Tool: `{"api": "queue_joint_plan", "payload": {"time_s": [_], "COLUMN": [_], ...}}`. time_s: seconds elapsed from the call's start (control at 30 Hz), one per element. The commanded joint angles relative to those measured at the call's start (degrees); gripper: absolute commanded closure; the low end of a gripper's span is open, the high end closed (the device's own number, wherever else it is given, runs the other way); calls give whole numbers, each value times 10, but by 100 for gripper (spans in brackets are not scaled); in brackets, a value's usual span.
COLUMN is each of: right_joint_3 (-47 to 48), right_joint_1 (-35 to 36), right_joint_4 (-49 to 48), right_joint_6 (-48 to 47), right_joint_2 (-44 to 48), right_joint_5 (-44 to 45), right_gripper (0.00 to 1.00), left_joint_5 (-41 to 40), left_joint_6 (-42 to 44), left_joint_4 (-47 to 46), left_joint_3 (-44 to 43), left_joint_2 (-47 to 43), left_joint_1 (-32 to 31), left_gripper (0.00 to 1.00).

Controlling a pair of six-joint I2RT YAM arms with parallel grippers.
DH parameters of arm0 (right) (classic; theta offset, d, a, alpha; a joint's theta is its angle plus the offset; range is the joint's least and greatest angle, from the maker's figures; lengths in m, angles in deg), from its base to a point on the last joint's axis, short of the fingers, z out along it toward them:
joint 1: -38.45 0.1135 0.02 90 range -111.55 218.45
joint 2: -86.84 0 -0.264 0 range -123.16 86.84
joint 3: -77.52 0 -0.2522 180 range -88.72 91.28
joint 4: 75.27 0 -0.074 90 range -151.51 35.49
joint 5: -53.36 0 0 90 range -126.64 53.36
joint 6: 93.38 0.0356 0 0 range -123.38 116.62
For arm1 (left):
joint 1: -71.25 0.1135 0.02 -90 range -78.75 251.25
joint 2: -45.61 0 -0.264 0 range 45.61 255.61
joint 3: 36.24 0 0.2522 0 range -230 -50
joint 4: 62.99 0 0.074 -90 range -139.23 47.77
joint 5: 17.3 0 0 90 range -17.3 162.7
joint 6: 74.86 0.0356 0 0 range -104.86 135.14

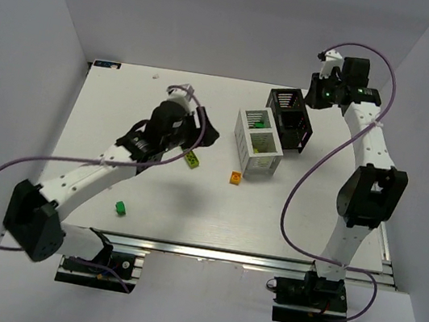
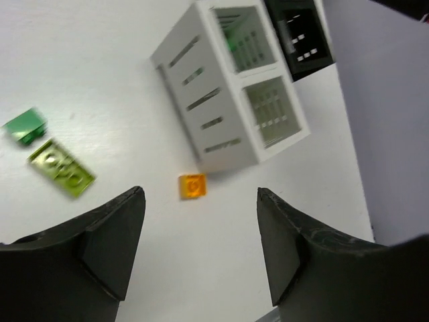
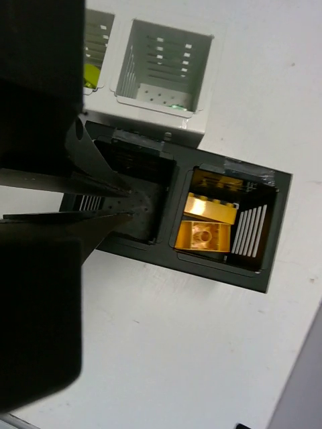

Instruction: Sort the legos into containers by color

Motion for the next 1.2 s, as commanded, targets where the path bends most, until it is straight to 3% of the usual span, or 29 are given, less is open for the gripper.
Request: {"api": "queue_joint_plan", "payload": {"time_s": [0.0,0.33,1.17], "right_joint_3": [58,58,42], "right_joint_1": [6,6,6], "right_joint_4": [75,86,96], "right_joint_6": [-11,-30,-73], "right_joint_2": [-22,-52,-38], "right_joint_5": [30,29,-8], "right_gripper": [81,78,68], "left_joint_5": [-68,-122,-177], "left_joint_6": [-23,-105,-140], "left_joint_4": [30,38,98], "left_joint_3": [80,236,252], "left_joint_2": [-81,-241,-282], "left_joint_1": [0,1,1], "left_gripper": [23,22,22]}}
